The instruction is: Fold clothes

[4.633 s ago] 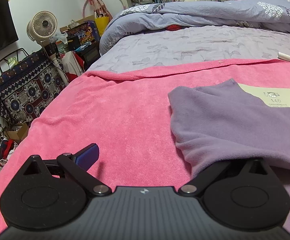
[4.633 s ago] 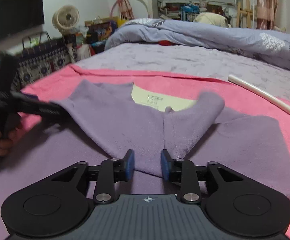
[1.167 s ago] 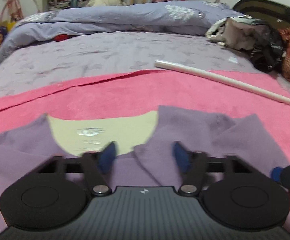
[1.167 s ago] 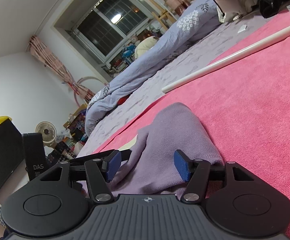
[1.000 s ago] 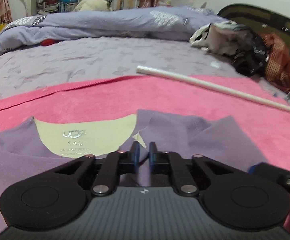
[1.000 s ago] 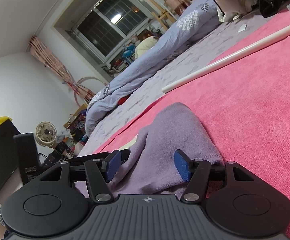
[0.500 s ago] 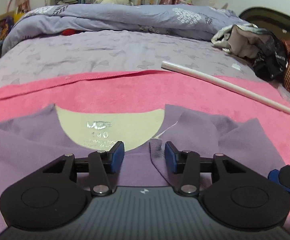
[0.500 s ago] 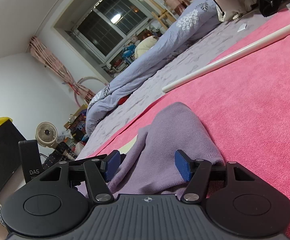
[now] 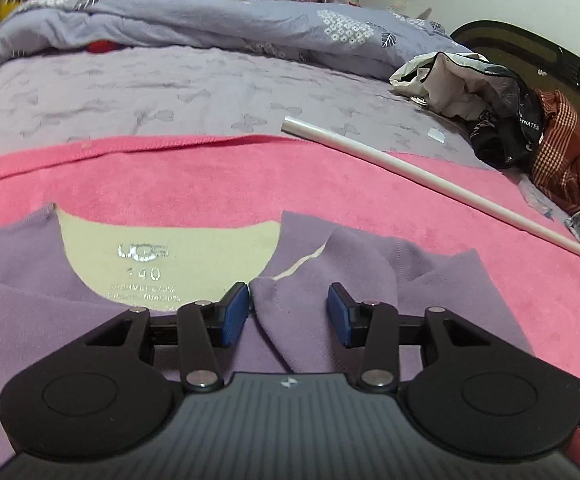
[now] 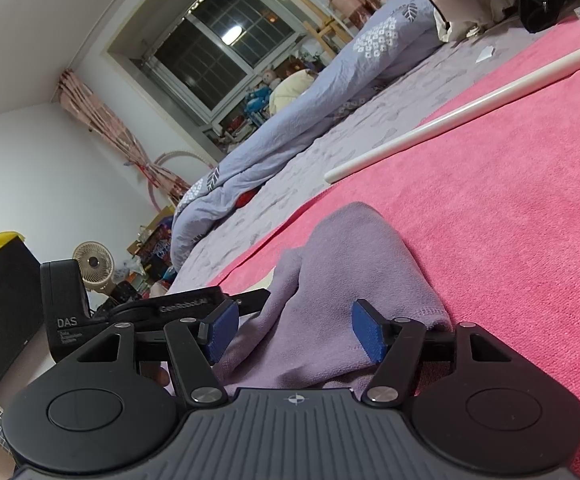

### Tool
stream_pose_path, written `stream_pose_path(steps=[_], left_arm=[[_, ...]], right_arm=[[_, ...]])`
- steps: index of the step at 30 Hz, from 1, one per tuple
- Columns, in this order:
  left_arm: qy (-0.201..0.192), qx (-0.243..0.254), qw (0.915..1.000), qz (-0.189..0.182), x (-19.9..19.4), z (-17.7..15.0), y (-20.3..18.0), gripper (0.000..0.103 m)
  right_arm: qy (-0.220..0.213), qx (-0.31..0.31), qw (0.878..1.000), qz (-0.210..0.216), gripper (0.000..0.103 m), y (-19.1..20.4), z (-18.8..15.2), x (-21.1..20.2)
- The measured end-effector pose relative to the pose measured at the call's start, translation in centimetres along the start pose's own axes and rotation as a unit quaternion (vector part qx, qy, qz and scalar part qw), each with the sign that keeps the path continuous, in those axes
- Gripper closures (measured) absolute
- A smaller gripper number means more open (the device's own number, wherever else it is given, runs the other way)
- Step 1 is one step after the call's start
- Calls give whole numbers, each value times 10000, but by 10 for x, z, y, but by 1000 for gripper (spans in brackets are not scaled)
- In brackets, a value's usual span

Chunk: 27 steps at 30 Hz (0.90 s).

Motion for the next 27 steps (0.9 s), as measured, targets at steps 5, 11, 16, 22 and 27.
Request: stream_pose_path(steps=[5,11,16,22,27], left_arm=[[-201,-363,9989,-223,-18,8,5,95],[-673,-322,9967,-324,-54,28,-1,96],[-1089,-382,9933,1,-94,39,16,96],[-1558,-378,9825,947,-156,24,75,102],[-940,-272,9878,1212,-152,-17,102,102]], right_arm=[[1,19,10000,8,39,-1,-1,0],[-4,50,10000,25,39,-1,-2,-1],[-9,77,10000,41,39,-2,-1,-1],[-23,75,10000,41,38,-2,0,-2],[-35,11,10000,30,37,-1,1,-2]])
Point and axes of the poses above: each gripper's, at about its wrist camera, not at the fingertips, and x roughly the way its jaws point, y to its left, z to its top, the point moved 10 cm from there along x, roughly the way its jaws point, and after that the axes turned 3 degrees about -y, right-handed, at the moved point
